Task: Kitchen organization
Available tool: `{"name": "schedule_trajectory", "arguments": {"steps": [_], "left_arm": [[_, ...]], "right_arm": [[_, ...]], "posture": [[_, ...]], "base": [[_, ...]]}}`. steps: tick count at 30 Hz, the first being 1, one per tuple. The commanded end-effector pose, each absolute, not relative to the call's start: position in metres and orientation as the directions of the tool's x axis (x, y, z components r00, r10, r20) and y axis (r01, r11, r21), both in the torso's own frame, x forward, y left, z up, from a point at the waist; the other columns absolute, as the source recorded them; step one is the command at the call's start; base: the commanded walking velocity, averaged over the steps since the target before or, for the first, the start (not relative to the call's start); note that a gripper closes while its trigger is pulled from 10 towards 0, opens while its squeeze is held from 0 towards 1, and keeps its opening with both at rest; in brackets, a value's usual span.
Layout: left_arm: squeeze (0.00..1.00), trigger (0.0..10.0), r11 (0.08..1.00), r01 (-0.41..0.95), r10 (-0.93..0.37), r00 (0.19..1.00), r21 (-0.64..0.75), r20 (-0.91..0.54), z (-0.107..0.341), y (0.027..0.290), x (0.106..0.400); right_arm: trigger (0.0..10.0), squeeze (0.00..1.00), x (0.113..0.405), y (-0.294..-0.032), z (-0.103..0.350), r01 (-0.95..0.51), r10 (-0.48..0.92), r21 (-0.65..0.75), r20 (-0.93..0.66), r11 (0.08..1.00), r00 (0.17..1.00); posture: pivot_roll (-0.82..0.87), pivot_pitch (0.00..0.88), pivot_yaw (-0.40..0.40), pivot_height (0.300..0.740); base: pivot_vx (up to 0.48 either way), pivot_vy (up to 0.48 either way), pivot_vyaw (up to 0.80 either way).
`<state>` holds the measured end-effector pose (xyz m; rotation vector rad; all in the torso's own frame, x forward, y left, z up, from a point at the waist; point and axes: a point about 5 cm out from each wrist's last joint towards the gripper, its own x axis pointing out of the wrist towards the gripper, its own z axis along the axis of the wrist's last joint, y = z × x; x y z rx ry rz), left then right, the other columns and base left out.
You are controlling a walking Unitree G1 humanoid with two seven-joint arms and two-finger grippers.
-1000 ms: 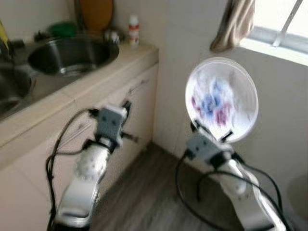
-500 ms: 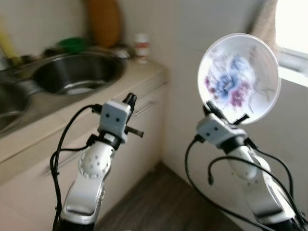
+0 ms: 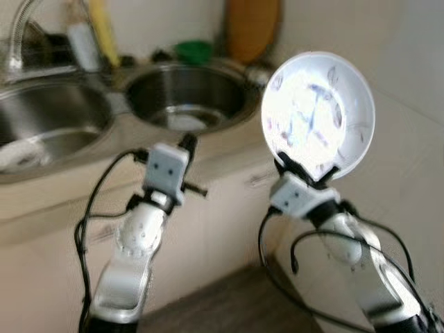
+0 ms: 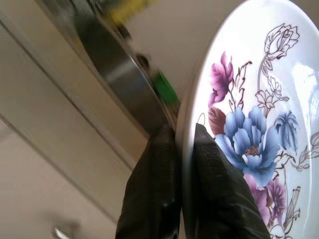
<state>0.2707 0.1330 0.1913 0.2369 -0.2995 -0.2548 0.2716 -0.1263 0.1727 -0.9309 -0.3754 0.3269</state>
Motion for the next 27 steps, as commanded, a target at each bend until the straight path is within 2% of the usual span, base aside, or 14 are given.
{"name": "schedule_trajectory", "arguments": {"steps": [1,9,18,23,27], "left_arm": [[0.00,10.0,0.936,0.241,-0.307,0.916,0.258,0.258,0.1918,0.1252,0.2698],[0.00,10.0,0.934,0.243,-0.311,0.914,0.261,0.262,0.1931,0.1251,0.2707],[0.00,10.0,0.928,0.248,-0.326,0.901,0.276,0.285,0.1959,0.1237,0.2690],[0.00,10.0,0.929,0.251,-0.327,0.902,0.273,0.282,0.1958,0.1247,0.2697],[0.00,10.0,0.931,0.249,-0.322,0.905,0.267,0.278,0.1952,0.1255,0.2702]], "right_arm": [[10.0,0.00,0.2709,-0.1292,0.1782,-0.082,0.428,-0.836,0.191,0.543,0.883],[10.0,0.00,0.2725,-0.1291,0.1784,-0.081,0.431,-0.834,0.196,0.545,0.881],[10.0,0.00,0.2726,-0.1312,0.1773,-0.083,0.420,-0.821,0.199,0.565,0.885],[10.0,0.00,0.2733,-0.1317,0.1774,-0.086,0.404,-0.790,0.214,0.607,0.889],[10.0,0.00,0.2754,-0.1353,0.1802,-0.067,0.377,-0.771,0.232,0.633,0.897]], "posture": [[0.09,0.000,-0.040,0.740],[0.10,0.000,-0.041,0.740],[0.10,0.000,-0.038,0.740],[0.10,0.000,-0.036,0.740],[0.10,0.000,-0.034,0.740]], "base": [[0.000,0.000,0.80],[0.000,0.480,0.80],[0.000,0.000,0.80],[0.000,0.000,0.80],[0.000,0.000,0.00]]}}
